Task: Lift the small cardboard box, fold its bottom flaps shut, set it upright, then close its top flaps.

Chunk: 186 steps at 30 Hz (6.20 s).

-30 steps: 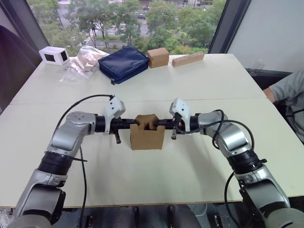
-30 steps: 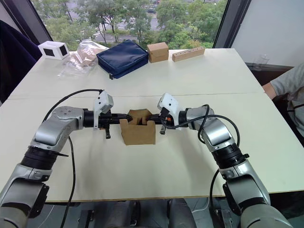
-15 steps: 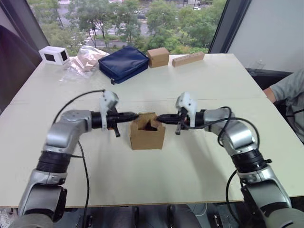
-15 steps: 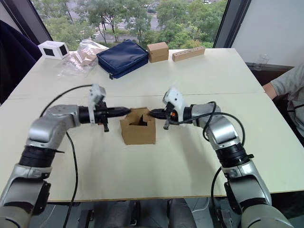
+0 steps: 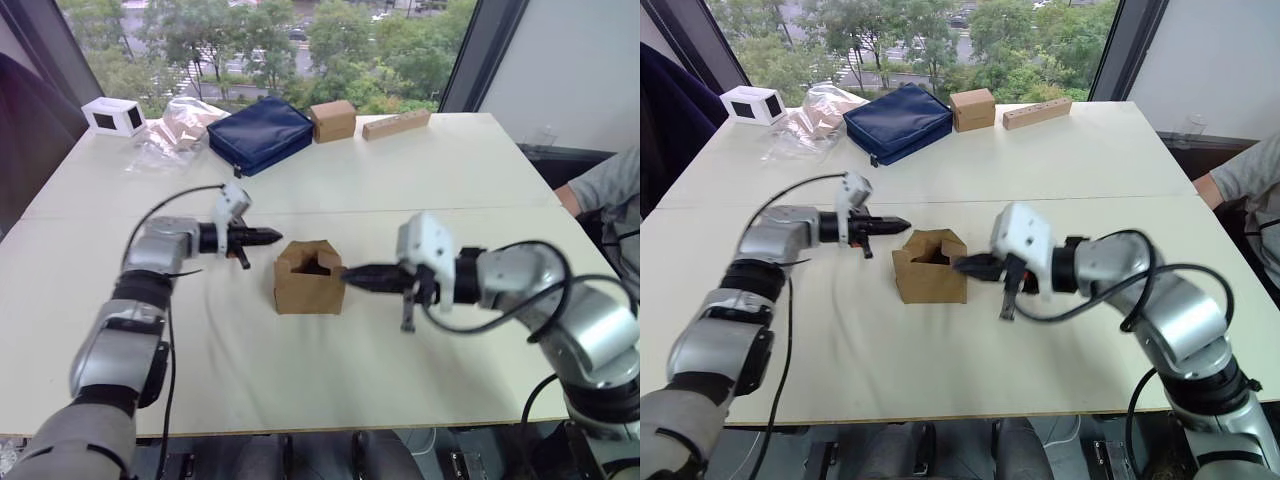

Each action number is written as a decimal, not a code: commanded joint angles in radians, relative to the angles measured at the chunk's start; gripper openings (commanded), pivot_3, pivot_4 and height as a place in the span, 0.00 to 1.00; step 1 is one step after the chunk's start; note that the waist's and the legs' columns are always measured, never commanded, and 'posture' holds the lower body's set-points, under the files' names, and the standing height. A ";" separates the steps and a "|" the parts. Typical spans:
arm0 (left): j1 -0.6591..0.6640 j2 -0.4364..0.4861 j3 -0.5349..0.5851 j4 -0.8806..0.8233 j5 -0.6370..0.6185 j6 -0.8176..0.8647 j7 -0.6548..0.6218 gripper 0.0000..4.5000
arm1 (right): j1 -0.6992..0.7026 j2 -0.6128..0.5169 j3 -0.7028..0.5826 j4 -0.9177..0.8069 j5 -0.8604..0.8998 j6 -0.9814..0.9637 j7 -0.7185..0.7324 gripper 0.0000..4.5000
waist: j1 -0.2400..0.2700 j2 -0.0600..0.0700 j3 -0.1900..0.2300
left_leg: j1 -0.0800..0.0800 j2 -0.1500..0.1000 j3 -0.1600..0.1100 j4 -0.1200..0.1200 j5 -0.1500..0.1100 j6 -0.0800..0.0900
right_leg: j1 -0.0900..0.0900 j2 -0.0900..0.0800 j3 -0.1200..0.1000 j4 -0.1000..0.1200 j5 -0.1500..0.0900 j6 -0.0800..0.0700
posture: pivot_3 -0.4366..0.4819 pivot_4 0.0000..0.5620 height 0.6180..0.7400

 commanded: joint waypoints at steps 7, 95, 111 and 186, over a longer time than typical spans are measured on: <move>-0.076 -0.043 0.012 0.172 0.082 -0.117 -0.124 0.01 | -0.072 0.070 0.190 0.029 -0.129 0.011 -0.148 0.00 | 0.002 0.000 0.000 | 0.000 0.000 0.000 0.000 0.000 0.000 | -0.001 0.000 0.000 0.000 0.000 0.000 | 0.48 0.27 1.00; 0.557 0.285 0.275 -1.296 -0.393 0.694 0.137 0.01 | -0.149 0.320 0.233 0.469 -0.267 -0.214 -0.044 0.00 | 0.002 0.000 0.000 | 0.000 0.005 -0.001 -0.001 0.001 -0.001 | 0.000 -0.001 0.001 0.001 0.000 0.000 | 0.48 0.27 1.00; 0.568 0.248 0.151 -1.164 -0.348 0.569 0.172 0.01 | -0.154 0.340 0.228 0.426 -0.272 -0.208 -0.057 0.00 | 0.000 0.000 0.000 | 0.000 0.005 -0.001 -0.001 0.001 -0.001 | -0.001 -0.001 0.001 0.001 0.000 0.000 | 0.48 0.27 1.00; 0.370 0.029 0.114 -0.878 -0.267 0.419 0.254 0.01 | -0.085 0.195 0.308 0.275 -0.425 -0.162 -0.088 0.00 | 0.002 0.000 0.000 | 0.000 0.005 -0.001 -0.001 0.001 -0.001 | 0.000 0.000 0.001 0.000 0.000 0.000 | 0.48 0.27 1.00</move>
